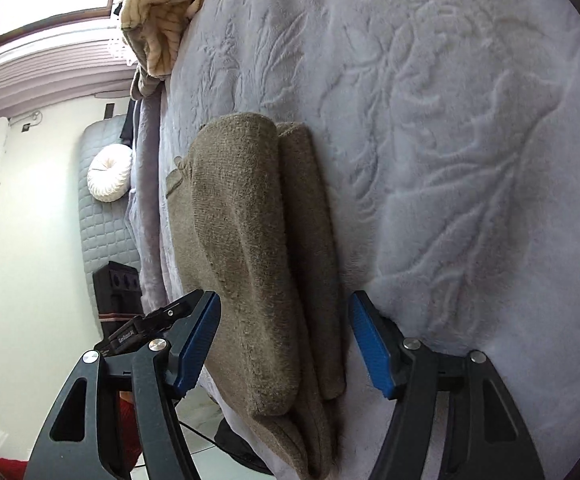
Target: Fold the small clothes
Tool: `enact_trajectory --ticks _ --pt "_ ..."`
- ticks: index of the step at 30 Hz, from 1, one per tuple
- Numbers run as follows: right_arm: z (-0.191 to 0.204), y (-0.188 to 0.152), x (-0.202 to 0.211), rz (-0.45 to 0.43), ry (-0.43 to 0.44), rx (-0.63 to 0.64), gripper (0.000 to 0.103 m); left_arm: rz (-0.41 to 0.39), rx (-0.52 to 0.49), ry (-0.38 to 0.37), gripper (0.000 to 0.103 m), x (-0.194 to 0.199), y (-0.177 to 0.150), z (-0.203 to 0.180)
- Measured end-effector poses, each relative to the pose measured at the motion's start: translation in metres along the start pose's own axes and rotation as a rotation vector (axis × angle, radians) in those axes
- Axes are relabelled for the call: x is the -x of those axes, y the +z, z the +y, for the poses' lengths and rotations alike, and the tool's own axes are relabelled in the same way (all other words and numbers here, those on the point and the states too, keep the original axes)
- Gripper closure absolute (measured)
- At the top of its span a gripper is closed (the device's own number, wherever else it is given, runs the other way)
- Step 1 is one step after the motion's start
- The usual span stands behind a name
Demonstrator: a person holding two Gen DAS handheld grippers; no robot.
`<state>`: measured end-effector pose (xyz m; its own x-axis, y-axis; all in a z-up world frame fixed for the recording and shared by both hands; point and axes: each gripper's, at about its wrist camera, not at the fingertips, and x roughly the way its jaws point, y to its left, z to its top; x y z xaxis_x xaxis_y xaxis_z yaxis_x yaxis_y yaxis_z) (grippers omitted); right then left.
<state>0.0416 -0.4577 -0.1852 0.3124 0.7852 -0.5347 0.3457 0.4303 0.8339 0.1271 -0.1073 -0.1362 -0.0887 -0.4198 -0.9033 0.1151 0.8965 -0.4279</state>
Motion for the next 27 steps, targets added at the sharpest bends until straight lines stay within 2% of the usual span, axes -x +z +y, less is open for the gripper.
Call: enact_trajectory --ticks 4,5,6,8,9,11,20,24,27 --pt "0.002 0.003 -0.025 0.041 -0.017 0.02 0.033 -0.002 -0.028 0.014 0.002 -0.004 0.002 -0.011" --pt "0.004 0.004 -0.029 0.041 -0.025 0.02 0.04 -0.007 -0.038 0.012 0.012 -0.004 0.001 -0.014" --pt "0.005 0.003 -0.031 0.042 -0.027 0.016 0.055 -0.012 -0.051 -0.017 0.022 -0.002 0.0 -0.017" --pt "0.006 -0.003 -0.027 0.033 -0.007 0.0 0.067 -0.025 -0.067 -0.02 0.037 0.003 -0.002 -0.025" --pt "0.008 -0.006 -0.025 0.028 0.019 -0.007 0.072 -0.03 -0.081 -0.024 0.042 0.006 -0.003 -0.027" --pt "0.016 -0.013 -0.019 0.018 0.069 -0.001 0.073 -0.041 -0.099 -0.039 0.055 0.015 -0.006 -0.028" --pt "0.079 -0.057 -0.001 -0.019 0.127 0.077 0.073 -0.098 -0.163 -0.162 0.057 0.078 -0.037 -0.024" --pt "0.105 -0.09 0.005 -0.05 0.143 0.097 0.073 -0.124 -0.208 -0.21 0.057 0.115 -0.061 -0.011" --pt "0.121 -0.122 -0.001 -0.063 0.139 0.107 0.073 -0.127 -0.225 -0.212 0.057 0.136 -0.08 0.006"
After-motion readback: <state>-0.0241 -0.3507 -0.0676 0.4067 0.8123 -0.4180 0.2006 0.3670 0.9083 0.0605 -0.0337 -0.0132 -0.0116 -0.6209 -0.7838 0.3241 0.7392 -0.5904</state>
